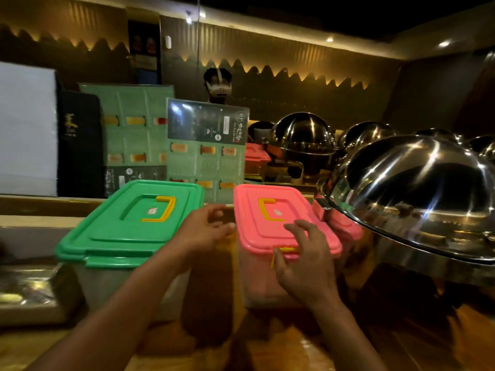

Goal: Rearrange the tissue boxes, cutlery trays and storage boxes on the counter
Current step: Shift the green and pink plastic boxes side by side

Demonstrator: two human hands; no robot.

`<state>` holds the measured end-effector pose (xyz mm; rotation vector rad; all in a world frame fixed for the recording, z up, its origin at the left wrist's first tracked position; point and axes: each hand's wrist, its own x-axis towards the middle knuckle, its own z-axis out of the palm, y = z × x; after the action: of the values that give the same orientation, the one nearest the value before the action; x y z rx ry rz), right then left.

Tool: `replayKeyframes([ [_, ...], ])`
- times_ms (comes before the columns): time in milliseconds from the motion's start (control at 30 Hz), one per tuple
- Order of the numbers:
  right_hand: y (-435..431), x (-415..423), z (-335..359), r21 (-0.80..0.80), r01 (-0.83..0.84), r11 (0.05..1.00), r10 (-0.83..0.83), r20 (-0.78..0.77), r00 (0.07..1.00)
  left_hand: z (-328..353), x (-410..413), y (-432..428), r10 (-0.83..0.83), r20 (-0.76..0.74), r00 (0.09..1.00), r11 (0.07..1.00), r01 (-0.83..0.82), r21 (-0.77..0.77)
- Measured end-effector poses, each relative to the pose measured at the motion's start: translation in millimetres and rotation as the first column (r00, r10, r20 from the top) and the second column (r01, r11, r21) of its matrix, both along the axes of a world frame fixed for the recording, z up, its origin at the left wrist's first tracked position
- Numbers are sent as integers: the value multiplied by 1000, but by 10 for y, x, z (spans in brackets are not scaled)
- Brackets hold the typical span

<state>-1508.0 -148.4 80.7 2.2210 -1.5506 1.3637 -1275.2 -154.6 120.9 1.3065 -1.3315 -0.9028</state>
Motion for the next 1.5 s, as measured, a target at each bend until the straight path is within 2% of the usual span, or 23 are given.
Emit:
replayKeyframes([
  [100,63,628,-28,15,-151,988,152,-45,987,140,494,254,-26,51,998,990,33,-134],
  [167,81,993,-80,66,-207,976,212,-96,972,157,922,340,136,183,974,974,-97,-206],
  [200,84,1154,-109,80,-227,971,236,-119,965,128,1165,353,255,285,924,954,-191,-233],
  [267,90,1435,-158,104,-267,958,281,-153,948,68,1604,399,426,484,765,905,-365,-219],
  [333,102,1649,-196,148,-274,950,297,-168,940,-29,1973,441,455,557,695,868,-484,-106],
  [400,95,1755,-231,175,-240,955,268,-154,951,-155,2233,442,450,519,726,850,-527,0],
  [500,75,1758,-251,190,-226,955,250,-116,961,-340,2376,371,361,319,876,893,-424,153],
  [600,90,1741,-264,164,-206,965,229,-139,963,-419,2367,293,304,105,947,933,-318,167],
  [667,121,1739,-262,153,-170,974,195,-169,966,-428,2352,259,294,48,954,942,-298,153],
  [967,146,1468,-198,142,-27,990,57,-208,976,-607,2093,82,213,-85,973,973,-204,106],
  [1133,140,1306,-216,100,51,994,-26,-240,970,-638,1884,-55,168,-102,981,982,-158,101],
  [1267,131,1205,-221,139,139,981,-99,-257,961,-648,1738,-134,141,-114,983,987,-131,94],
  [1500,110,1118,-209,165,150,975,-110,-230,967,-625,1578,-103,159,-98,982,986,-153,63],
])
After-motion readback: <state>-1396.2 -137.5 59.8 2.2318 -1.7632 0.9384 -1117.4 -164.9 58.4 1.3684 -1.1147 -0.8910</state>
